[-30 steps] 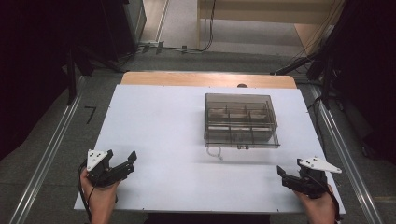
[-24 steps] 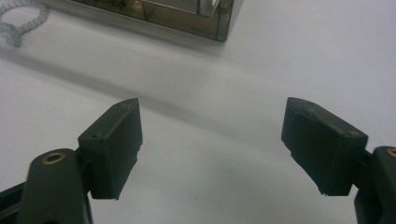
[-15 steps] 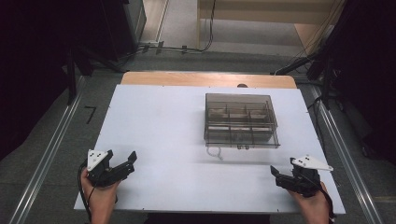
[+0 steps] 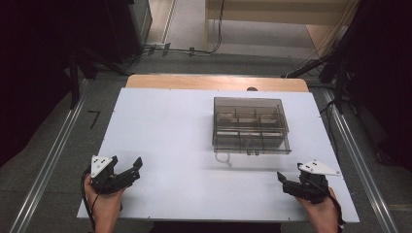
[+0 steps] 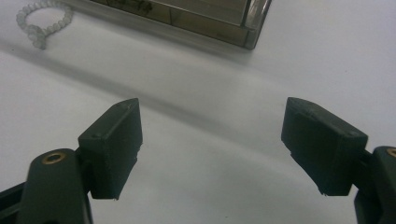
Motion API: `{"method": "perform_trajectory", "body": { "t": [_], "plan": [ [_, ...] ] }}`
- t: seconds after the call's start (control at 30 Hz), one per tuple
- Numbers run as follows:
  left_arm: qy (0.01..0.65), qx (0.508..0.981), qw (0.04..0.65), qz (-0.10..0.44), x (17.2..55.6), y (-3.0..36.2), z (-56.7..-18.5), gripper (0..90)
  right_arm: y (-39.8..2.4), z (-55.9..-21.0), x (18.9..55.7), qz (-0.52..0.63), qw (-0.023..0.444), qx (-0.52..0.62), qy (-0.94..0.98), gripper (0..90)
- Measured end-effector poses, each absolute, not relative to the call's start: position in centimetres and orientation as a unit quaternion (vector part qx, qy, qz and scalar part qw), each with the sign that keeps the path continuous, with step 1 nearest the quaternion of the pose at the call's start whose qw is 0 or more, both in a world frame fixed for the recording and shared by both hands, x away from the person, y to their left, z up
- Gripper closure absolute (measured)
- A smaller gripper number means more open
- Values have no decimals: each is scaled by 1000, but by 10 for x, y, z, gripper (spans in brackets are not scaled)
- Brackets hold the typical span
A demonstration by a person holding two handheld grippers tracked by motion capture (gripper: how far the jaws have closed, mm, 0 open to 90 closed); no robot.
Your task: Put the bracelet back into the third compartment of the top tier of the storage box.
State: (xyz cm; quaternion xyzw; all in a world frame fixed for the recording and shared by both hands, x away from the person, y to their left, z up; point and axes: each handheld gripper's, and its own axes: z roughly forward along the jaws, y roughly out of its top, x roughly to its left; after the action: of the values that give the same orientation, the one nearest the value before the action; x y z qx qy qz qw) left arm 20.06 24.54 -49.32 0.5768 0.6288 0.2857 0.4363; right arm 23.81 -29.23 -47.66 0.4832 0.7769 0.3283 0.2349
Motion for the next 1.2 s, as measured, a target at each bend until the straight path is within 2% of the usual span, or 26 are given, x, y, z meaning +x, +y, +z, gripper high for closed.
{"method": "perform_trajectory", "body": {
  "t": [1.2],
  "plan": [
    [629,577,437,284,200,246,-494,107,-257,-480,241,329,231,452,796,201]
  ]
}}
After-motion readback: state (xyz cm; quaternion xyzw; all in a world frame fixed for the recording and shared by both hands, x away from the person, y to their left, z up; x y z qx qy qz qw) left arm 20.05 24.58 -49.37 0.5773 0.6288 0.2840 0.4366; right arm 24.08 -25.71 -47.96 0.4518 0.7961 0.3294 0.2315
